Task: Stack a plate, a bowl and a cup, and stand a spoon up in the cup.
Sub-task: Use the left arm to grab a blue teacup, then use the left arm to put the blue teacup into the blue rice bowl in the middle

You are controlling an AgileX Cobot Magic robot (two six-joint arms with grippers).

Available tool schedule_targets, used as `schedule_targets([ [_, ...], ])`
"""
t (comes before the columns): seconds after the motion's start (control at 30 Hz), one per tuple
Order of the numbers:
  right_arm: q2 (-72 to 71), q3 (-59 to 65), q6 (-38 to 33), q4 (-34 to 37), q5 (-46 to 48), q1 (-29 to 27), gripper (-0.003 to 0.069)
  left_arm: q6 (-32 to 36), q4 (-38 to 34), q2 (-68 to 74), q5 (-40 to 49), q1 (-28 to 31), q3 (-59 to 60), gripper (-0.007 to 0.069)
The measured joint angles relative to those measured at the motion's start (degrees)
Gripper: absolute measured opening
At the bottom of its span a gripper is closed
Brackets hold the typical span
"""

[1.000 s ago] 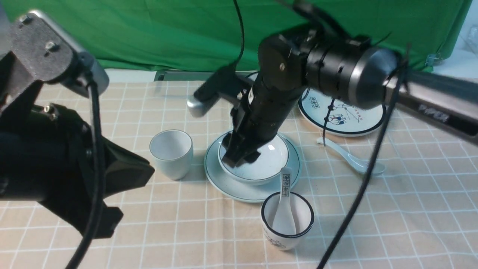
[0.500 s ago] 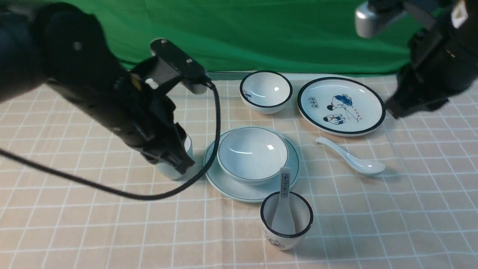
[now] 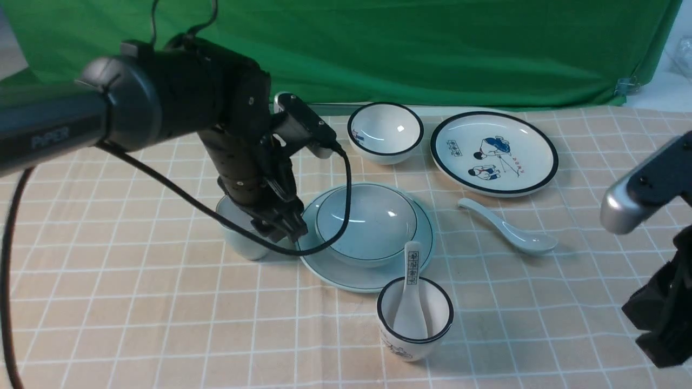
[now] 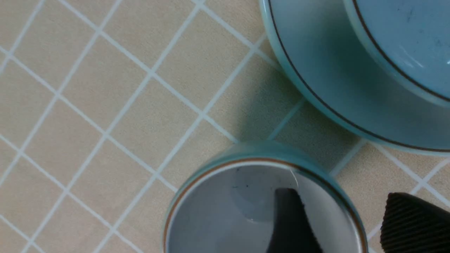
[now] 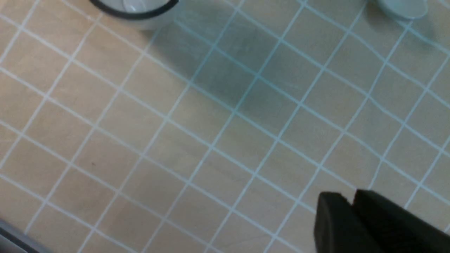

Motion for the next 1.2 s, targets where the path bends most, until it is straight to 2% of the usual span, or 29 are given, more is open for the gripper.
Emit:
schedule_targets([
  [0.03, -0.5, 0.4, 0.0, 0.0, 0.0, 0.0, 0.0110, 0.0, -0.1, 0.3, 0.1, 0.0, 0.0, 0.0281],
  [0.13, -2.1, 0.9, 0.0, 0.0, -0.2, 0.0, 0.0115, 0.8, -0.6, 1.4, 1.2, 0.0, 0.0, 0.0085],
  [0.2, -2.9, 0.9, -0.1, 0.0, -0.2, 0.0, 0.0118, 1.5, -0.7, 1.4, 2.4, 0.0, -0.5, 0.0043],
  [0.37, -5.0, 0.9, -0.1, -0.3, -0.2, 0.0, 0.0125, 1.7, -2.6, -0.6, 8.4, -0.7, -5.6, 0.0041],
  [0.5, -6.3, 0.9, 0.0, -1.5, -0.8, 0.0, 0.0127, 3.9, -9.6, -2.7, 10.1, -3.4, -12.8, 0.0041],
  [0.63, -6.6, 0.9, 0.0, -1.7, -1.0, 0.0, 0.0130, 6.3, -13.1, -0.1, 10.4, -6.6, -16.6, 0.0041],
  [0.9, -6.7, 0.9, 0.1, -1.8, -1.0, 0.0, 0.0148, 7.3, -13.9, 9.0, 8.6, -7.3, -19.5, 0.0041],
  [1.2, -6.7, 0.9, 1.0, -1.8, -2.0, 0.0, 0.0185, 8.6, -14.3, 11.3, 8.5, -7.3, -20.0, 0.0052],
])
